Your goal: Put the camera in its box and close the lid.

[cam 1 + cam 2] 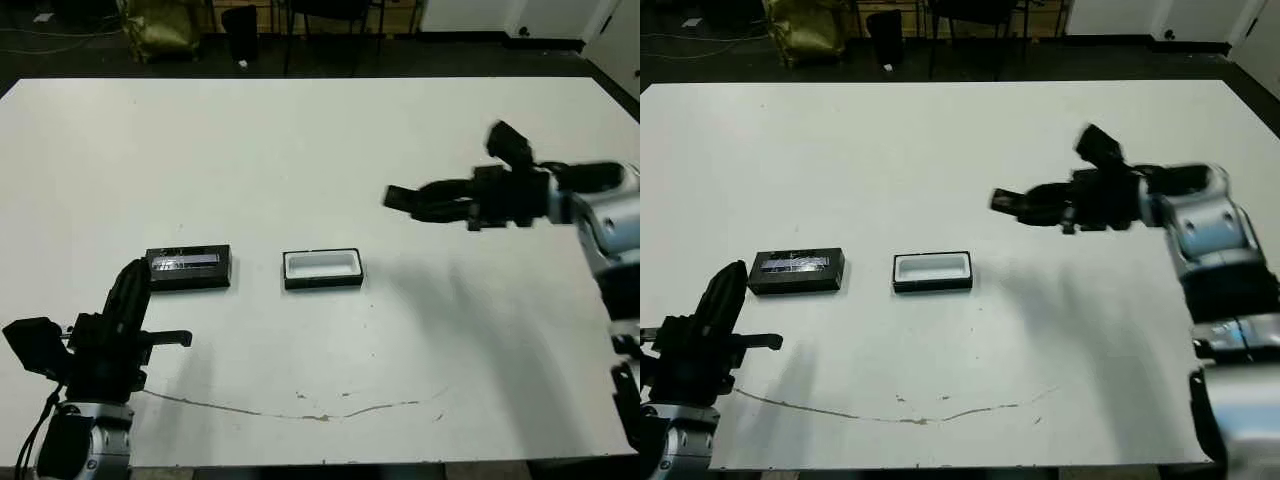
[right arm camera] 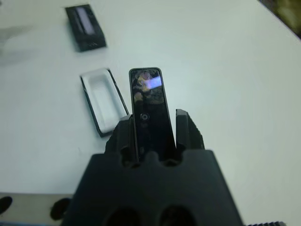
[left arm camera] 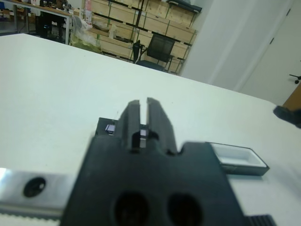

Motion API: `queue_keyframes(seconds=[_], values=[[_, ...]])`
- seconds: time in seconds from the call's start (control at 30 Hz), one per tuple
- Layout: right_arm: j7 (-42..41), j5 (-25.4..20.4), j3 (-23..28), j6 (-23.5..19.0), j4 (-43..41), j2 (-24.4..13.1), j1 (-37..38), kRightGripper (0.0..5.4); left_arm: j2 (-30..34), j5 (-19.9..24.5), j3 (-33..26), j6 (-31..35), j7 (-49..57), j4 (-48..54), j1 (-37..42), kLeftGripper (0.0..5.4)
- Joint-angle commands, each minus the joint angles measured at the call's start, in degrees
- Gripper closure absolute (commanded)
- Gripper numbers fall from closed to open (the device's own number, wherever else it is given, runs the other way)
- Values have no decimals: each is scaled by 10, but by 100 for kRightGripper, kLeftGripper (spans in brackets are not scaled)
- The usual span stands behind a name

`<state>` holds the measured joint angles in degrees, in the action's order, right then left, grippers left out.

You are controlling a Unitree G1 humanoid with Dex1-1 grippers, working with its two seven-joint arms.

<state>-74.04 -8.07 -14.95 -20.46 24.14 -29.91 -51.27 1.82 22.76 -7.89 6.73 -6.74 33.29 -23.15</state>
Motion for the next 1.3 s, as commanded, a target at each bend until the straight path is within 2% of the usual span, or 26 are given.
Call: queue_keyframes(seconds=[0.03,0.13,0.27,0.4,0.73,0.87,1.13,1.3], values=[[-28,12,-37,-25,-5,24,-35,480,-2,-8,3,-2,2,-6,-12,540],[-32,18,-58,-26,-3,48,-48,480,-3,-9,4,-5,1,-7,-13,540],[-41,22,-72,7,21,80,-53,480,-4,-7,5,-3,4,-7,-13,540],[-43,35,-91,-4,28,97,-54,480,-4,-5,5,-2,4,-8,-13,540],[-28,73,-121,-20,-6,102,-37,480,-1,-8,6,5,9,-2,-9,540],[-27,80,-128,-41,-3,103,-38,480,3,-3,2,5,5,-3,-6,540],[-10,104,-139,-17,4,109,-33,480,4,-6,6,11,6,-1,-2,540],[-10,117,-149,-19,11,114,-36,480,3,-7,8,9,5,-4,-2,540]])
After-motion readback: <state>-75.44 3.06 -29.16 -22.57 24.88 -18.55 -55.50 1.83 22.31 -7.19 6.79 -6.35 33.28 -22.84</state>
